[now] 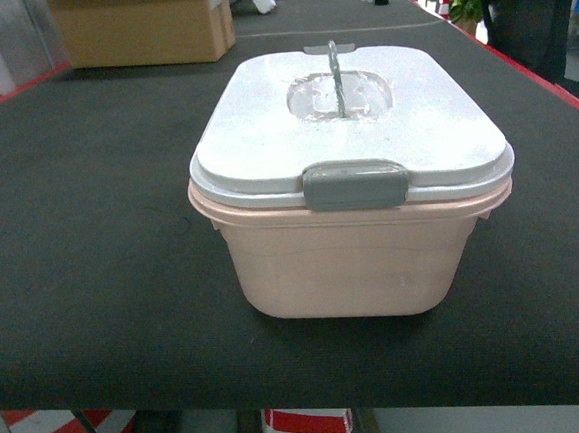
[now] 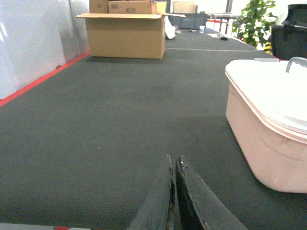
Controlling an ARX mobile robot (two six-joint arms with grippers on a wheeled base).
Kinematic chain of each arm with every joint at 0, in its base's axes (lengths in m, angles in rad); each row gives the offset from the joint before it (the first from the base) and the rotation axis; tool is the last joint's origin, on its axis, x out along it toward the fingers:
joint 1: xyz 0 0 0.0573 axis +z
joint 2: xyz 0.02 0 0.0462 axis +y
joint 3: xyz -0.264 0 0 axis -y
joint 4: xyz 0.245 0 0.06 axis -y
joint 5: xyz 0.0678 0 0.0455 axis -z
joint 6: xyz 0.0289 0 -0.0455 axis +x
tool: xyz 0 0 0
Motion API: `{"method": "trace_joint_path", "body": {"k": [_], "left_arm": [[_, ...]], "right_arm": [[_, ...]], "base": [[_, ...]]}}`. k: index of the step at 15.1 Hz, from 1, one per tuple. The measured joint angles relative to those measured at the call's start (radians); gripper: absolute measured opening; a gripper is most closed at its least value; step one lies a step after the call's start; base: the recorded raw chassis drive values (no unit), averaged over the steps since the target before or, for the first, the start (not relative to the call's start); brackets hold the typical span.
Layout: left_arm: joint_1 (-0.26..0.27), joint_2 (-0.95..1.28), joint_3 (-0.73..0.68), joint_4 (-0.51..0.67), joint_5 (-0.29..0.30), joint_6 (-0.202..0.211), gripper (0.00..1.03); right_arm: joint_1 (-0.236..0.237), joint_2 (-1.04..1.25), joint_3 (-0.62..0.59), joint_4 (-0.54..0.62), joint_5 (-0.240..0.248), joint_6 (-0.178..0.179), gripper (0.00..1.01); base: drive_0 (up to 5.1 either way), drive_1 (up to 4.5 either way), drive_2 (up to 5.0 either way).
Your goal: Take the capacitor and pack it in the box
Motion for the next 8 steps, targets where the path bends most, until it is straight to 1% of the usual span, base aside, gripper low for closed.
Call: {"method": "trace_joint_path", "body": {"k": [1, 2, 3, 5, 6, 8], "left_arm": [[0.0, -0.016, 0.0, -0.011, 0.0, 0.0, 0.02], [0.0, -0.101, 0.001, -0.151, 0.0, 0.0, 0.02], [0.0, -0.178, 0.001, -0.185, 0.0, 0.0, 0.02], [0.0, -0.176, 0.001, -0.193, -0.001, 0.0, 0.02], [0.0, -0.177, 0.001, -0.185, 0.0, -0.002, 0.04], [0.0, -0.176, 0.001, -0.187, 0.0, -0.002, 0.31]], "right_arm": [[0.0, 0.0, 0.0, 0.0, 0.0, 0.0, 0.98], [0.0, 0.0, 0.0, 0.0, 0.0, 0.0, 0.98], [0.0, 0.0, 0.0, 0.0, 0.0, 0.0, 0.98], [0.0, 0.0, 0.0, 0.0, 0.0, 0.0, 0.98], [0.0, 0.0, 0.0, -0.001, 0.0, 0.0, 0.98], [0.0, 0.0, 0.0, 0.0, 0.0, 0.0, 0.98]], "base": [[0.0, 0.0, 0.0], [0.0, 0.0, 0.0], [0.0, 0.0, 0.0], [0.0, 0.0, 0.0], [0.0, 0.0, 0.0], [0.0, 0.0, 0.0]]}}
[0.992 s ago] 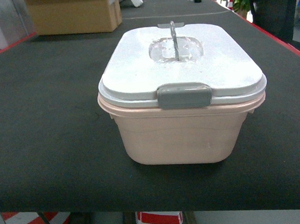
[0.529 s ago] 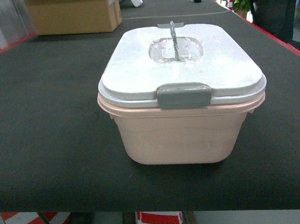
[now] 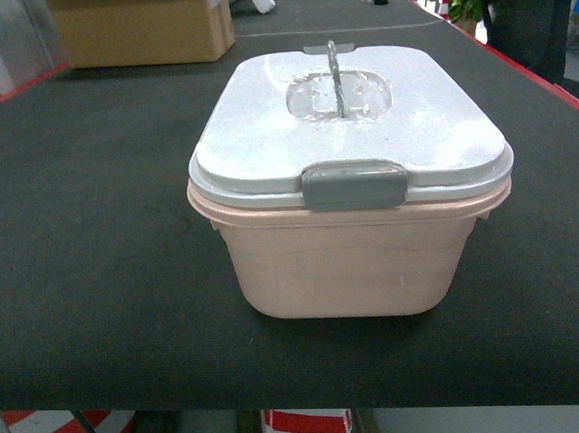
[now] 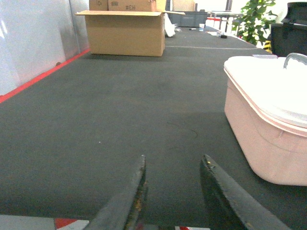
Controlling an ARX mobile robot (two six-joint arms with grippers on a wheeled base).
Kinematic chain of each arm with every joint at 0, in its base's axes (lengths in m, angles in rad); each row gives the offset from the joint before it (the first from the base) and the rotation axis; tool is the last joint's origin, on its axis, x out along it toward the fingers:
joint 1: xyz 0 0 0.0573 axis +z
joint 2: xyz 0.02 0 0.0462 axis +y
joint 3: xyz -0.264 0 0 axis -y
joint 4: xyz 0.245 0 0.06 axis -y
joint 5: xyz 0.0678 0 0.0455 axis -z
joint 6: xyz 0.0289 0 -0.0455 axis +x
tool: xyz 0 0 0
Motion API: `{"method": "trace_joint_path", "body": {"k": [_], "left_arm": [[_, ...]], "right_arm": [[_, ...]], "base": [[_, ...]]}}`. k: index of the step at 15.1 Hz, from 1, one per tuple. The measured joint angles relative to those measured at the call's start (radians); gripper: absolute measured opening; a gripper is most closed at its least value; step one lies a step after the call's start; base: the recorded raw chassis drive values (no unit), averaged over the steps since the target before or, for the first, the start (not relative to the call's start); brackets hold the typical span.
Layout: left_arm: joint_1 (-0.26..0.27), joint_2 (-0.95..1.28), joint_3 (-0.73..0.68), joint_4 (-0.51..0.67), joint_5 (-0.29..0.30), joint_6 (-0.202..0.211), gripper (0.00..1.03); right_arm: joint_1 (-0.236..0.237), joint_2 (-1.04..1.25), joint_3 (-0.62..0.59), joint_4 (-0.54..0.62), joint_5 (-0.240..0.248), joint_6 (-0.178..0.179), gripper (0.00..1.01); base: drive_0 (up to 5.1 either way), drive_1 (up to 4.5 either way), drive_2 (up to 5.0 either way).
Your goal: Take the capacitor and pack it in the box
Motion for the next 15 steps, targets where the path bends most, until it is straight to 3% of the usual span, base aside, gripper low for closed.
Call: {"method": "trace_joint_path", "body": {"k": [5, 6, 15], "left_arm": [[0.0, 0.0, 0.0, 0.0, 0.0, 0.0, 0.94], [0.0, 0.0, 0.0, 0.0, 0.0, 0.0, 0.99], [0.0, 0.0, 0.0, 0.0, 0.0, 0.0, 0.98]], "right_arm": [[0.0, 0.0, 0.0, 0.0, 0.0, 0.0, 0.98], [0.0, 0.0, 0.0, 0.0, 0.0, 0.0, 0.98], [0.0, 0.0, 0.0, 0.0, 0.0, 0.0, 0.98]], "base": [[0.0, 0.0, 0.0], [0.0, 0.0, 0.0], [0.0, 0.0, 0.0]]}}
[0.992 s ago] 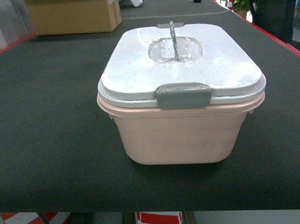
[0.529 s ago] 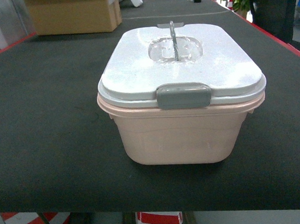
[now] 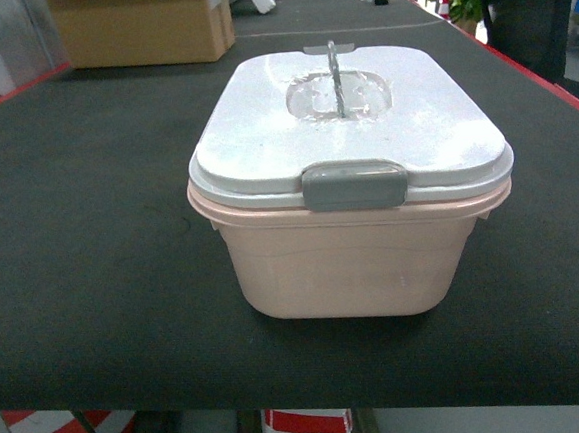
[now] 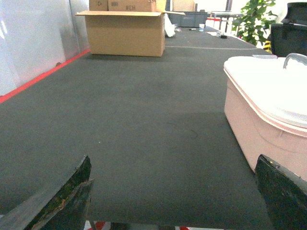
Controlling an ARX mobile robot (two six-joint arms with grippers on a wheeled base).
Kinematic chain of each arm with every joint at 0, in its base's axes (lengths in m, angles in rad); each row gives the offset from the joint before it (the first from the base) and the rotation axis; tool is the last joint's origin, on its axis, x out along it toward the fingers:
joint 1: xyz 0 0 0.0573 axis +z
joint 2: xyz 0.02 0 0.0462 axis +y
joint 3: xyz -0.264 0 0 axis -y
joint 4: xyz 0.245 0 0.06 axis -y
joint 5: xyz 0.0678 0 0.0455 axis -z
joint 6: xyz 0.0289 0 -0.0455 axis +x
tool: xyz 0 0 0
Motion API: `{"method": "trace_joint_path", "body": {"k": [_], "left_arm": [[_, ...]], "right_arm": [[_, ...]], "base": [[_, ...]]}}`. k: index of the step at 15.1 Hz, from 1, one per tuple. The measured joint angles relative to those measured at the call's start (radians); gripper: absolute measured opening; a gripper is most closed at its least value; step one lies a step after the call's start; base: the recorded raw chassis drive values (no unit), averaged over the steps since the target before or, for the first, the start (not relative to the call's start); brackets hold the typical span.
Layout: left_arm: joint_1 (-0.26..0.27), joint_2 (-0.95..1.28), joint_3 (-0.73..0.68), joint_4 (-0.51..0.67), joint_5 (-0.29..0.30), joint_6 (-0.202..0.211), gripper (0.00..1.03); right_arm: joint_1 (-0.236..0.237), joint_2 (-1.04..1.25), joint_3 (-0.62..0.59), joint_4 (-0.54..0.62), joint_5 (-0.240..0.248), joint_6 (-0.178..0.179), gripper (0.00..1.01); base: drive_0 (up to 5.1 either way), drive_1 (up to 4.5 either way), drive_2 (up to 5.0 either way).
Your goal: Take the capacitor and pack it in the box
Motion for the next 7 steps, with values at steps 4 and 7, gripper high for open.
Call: {"method": "trace_joint_path", "body": {"k": [4, 7], "left_arm": [[0.0, 0.0, 0.0, 0.0, 0.0, 0.0, 0.98], [0.0, 0.0, 0.0, 0.0, 0.0, 0.0, 0.98]], "right_arm": [[0.0, 0.0, 0.0, 0.0, 0.0, 0.0, 0.98], [0.0, 0.0, 0.0, 0.0, 0.0, 0.0, 0.98]], "base": [[0.0, 0.0, 0.0], [0.0, 0.0, 0.0]]}}
